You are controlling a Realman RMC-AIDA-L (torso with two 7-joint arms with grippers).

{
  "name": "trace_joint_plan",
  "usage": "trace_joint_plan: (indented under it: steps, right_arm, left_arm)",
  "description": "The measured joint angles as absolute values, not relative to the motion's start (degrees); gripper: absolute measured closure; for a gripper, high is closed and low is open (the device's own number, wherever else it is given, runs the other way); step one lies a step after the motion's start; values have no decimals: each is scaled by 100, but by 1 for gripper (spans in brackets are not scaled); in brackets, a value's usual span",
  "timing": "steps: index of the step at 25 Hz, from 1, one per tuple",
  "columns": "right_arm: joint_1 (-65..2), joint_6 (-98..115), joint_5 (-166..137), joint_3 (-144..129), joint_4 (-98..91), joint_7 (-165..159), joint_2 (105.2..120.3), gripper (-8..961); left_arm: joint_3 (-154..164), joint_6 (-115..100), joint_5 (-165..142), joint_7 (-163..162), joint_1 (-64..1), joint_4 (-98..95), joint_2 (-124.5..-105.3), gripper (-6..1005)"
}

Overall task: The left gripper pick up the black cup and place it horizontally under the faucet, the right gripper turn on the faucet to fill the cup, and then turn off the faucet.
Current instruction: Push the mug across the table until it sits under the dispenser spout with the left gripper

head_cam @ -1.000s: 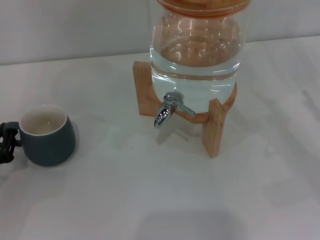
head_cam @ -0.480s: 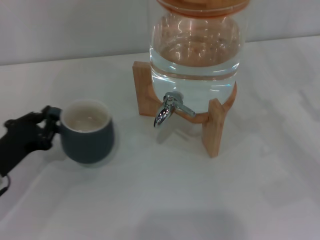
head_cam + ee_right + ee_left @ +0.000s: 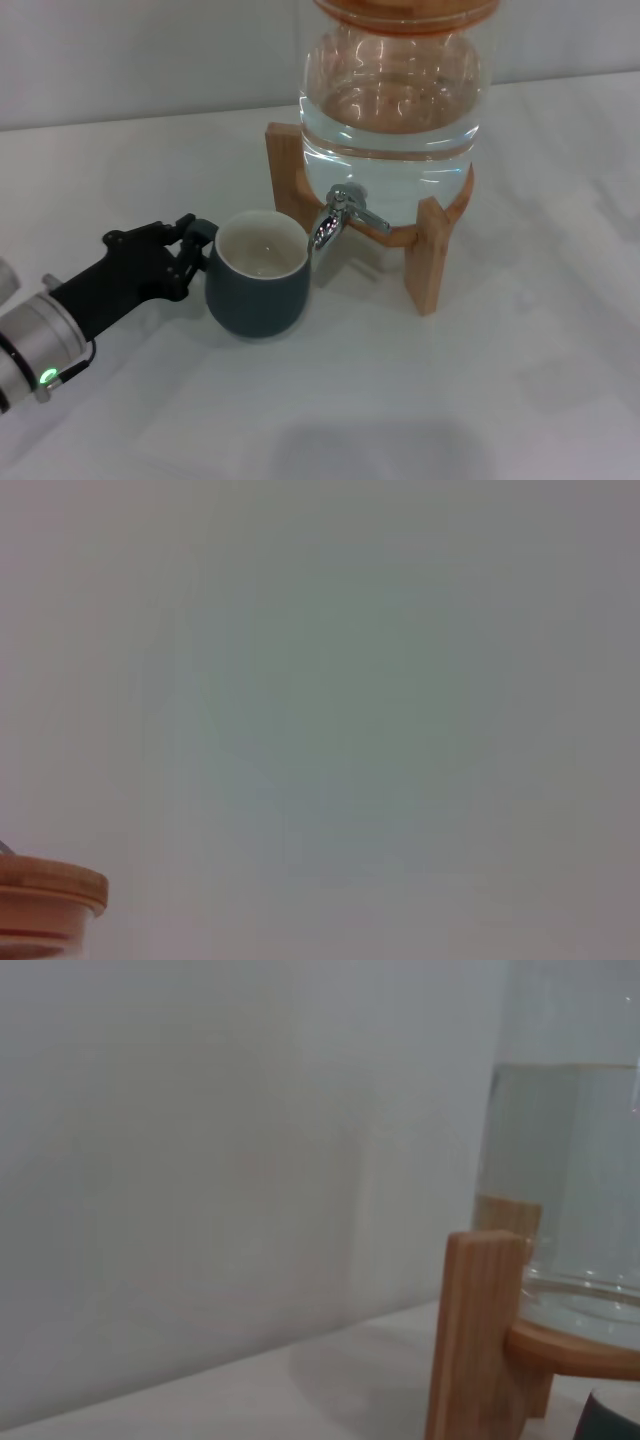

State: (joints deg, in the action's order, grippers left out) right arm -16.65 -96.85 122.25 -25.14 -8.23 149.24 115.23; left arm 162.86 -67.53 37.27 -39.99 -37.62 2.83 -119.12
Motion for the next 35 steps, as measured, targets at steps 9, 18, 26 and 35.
trace_joint_plan:
  steps: [9,18,26,35]
  right_arm:
    - [-1693,-9710,12226,-2513,-776,14923,11522,157]
    - [-1740,-9700,12226,-2513,-717,14954,11522,157]
    - [-1776,-9669,12242,-2513,-676,14966,11522,157]
    - [-1792,-9556,12248,-2513,-683,14968,11522,157]
  left_arm:
    - [16286,-6416,3552,-3870,-3896,48,-11926,830]
    - [16286,-6123,3335,-3819,-4132,-155,-11927,830]
    - [16286,-5763,3150,-3820,-4208,-337,-11927,830]
    - [16287,-5704,3014,-3807,-4218,-374,-11939,847]
